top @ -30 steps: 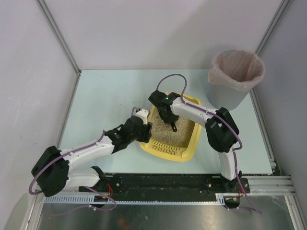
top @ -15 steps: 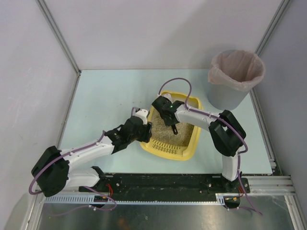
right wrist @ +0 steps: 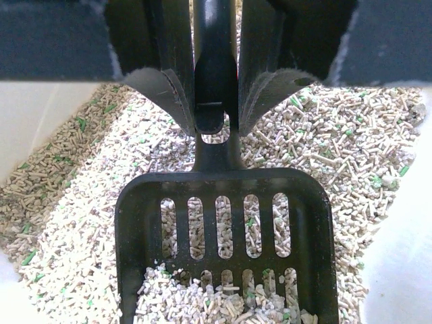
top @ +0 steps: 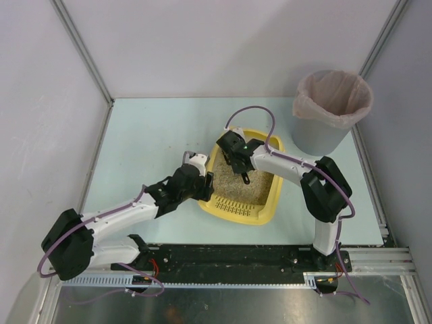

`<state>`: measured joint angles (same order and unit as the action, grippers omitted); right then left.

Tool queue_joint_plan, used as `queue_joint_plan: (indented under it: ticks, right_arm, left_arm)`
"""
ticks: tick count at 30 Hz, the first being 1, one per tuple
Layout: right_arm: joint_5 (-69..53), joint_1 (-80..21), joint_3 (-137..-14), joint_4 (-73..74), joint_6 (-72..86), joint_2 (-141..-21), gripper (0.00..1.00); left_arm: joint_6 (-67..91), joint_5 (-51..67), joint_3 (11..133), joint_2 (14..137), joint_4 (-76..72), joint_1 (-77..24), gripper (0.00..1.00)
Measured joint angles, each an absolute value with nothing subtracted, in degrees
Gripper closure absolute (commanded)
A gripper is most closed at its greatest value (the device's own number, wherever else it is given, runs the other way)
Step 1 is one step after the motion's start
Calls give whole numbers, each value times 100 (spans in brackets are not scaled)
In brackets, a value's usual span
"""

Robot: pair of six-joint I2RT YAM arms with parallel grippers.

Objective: Clean the litter box

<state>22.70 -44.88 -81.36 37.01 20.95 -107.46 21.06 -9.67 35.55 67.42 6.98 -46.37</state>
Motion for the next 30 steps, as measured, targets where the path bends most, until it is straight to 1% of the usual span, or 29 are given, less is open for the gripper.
queue_joint_plan:
  ticks: [2, 4, 6, 9, 14, 17, 28, 30]
  right_arm:
    - [2311, -4499, -8136, 3664, 2075, -10746, 100]
    - [2344, -4501, -8132, 3597, 2067, -10746, 100]
    - [2405, -4508, -8073, 3444, 2038, -10728, 100]
    - [2545, -4521, -7878, 3046, 1942, -10637, 100]
    - [2703, -4532, -7500, 2383, 1848, -10335, 100]
    - [2762, -4536, -7358, 2108, 1815, -10151, 100]
    - [3065, -4696, -6840, 1435, 1675, -10051, 100]
    - [3159, -4744, -6646, 1236, 1629, -9972, 100]
  left_arm:
    - [2104, -943, 3555, 6733, 698, -4637, 36]
    - [2104, -917, 3555, 6702, 701, -4637, 32]
    - [2104, -875, 3555, 6643, 707, -4637, 25]
    - [2102, -764, 3555, 6499, 744, -4657, 20]
    - [2110, -517, 3557, 6204, 790, -4694, 16]
    - [2112, -397, 3562, 6088, 803, -4703, 15]
    - [2104, -274, 3623, 5972, 1081, -4700, 10]
    - [2099, -276, 3632, 5896, 1177, -4685, 7]
